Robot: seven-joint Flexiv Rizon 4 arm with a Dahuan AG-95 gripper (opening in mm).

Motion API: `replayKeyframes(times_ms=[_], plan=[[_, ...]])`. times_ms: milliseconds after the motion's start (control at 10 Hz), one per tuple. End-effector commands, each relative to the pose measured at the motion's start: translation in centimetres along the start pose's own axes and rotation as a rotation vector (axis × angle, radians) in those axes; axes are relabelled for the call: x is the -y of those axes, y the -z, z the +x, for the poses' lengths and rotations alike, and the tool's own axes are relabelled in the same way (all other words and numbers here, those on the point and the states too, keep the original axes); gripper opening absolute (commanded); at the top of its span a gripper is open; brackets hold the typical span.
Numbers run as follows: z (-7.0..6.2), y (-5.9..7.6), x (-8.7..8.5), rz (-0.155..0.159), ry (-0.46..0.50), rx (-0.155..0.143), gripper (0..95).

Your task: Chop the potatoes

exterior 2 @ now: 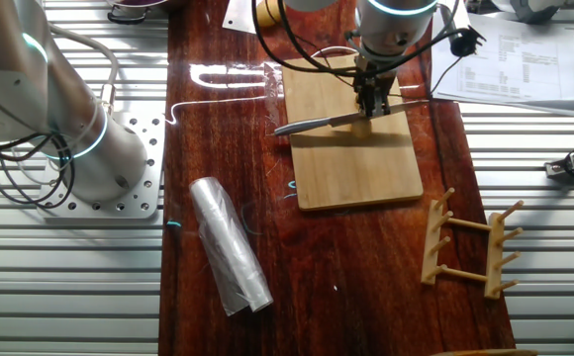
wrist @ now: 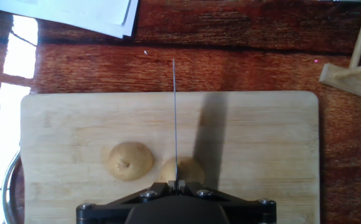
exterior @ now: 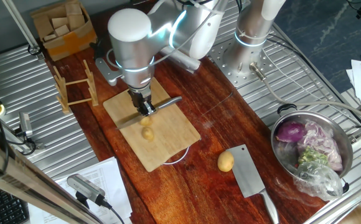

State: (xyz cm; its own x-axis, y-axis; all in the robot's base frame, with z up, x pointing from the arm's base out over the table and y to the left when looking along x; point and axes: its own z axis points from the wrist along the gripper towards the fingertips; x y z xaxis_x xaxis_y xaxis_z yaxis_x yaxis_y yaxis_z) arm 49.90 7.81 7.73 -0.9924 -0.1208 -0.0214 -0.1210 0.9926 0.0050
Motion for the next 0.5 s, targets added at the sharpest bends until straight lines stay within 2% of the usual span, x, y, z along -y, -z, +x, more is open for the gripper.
replayKeyframes(times_ms=[100, 500], plan=[[0.1, -1.2, 0.0, -0.006, 0.004, -0.006, 0.0], [0.1, 1.0, -0.1, -0.012, 0.004, -0.038, 0.0]])
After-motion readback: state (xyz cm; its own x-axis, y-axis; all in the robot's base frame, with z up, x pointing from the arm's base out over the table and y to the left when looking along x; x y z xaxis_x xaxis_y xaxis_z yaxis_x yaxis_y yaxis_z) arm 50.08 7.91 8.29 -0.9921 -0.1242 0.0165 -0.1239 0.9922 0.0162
